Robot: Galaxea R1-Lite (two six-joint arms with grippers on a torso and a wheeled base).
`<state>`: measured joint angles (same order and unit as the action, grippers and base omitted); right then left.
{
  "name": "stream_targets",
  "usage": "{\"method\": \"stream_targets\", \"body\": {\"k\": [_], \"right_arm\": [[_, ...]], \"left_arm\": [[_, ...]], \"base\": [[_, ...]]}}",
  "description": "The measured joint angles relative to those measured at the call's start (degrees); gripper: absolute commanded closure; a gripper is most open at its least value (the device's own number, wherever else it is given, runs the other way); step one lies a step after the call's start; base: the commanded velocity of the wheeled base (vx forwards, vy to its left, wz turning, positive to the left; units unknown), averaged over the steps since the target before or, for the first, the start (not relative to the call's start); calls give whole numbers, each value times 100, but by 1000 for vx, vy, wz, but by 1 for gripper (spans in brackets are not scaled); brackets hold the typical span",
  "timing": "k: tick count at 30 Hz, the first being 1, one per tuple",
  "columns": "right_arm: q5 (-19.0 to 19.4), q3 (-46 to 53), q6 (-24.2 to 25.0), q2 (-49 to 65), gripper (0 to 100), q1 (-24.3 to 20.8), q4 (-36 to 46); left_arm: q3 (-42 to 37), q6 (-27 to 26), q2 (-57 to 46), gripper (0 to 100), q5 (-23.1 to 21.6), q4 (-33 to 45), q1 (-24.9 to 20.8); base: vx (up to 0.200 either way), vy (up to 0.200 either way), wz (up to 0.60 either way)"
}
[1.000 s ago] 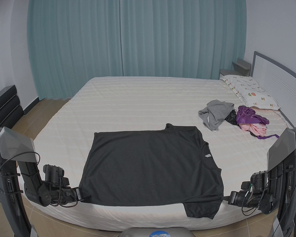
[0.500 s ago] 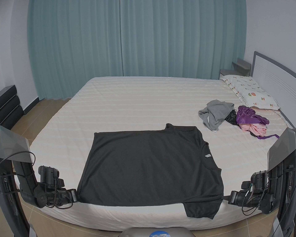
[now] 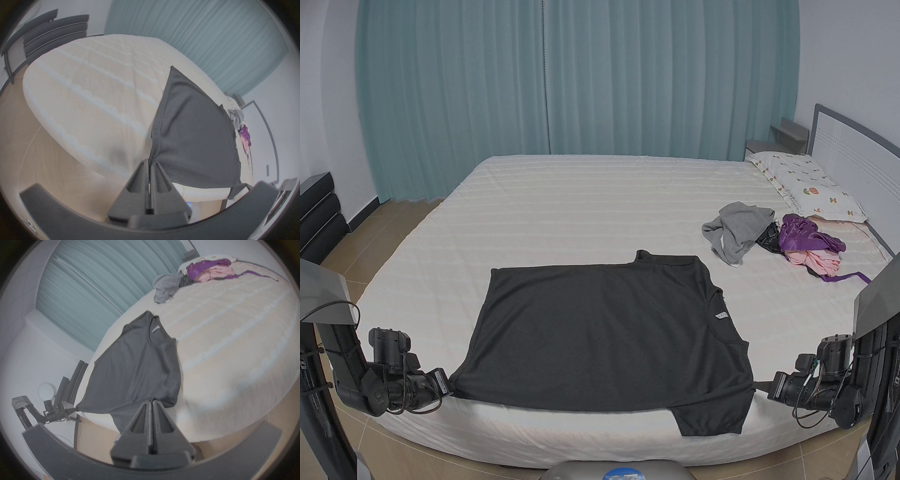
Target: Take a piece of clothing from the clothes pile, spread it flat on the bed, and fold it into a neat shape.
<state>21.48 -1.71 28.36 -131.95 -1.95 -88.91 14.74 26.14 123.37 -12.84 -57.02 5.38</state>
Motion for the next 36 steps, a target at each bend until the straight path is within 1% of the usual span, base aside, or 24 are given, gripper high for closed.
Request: {"method": "stream_targets", "body": {"k": [4,7,10,13,16,20,28,36], "right_arm": [[116,-27,29,183,100,28,-7],[216,37,-6,306,100,28,-2],[227,61,-22,389,100,88,12],[228,67,-110,450,100,146,294],[230,69,-356,529,100,166,784],[233,72,-762,670,100,213,1349],[233,72,-1065,965,100,329,1922],[233,69,-1512,1291,100,379,2670]], "left_arm": [[44,197,-134,100,17,0,24],[20,218,-239,100,39,24,68],[-13,197,-315,100,41,37,106],[-72,143,-357,100,39,41,129],[-168,-15,-374,100,37,30,138],[-350,-356,-402,100,35,4,158],[-625,-695,-463,100,90,35,184],[-852,-1057,-516,100,162,55,204]], "base": [[0,0,0],[0,0,0],[0,0,0],[0,0,0],[0,0,0],[0,0,0],[0,0,0],[0,0,0]]}}
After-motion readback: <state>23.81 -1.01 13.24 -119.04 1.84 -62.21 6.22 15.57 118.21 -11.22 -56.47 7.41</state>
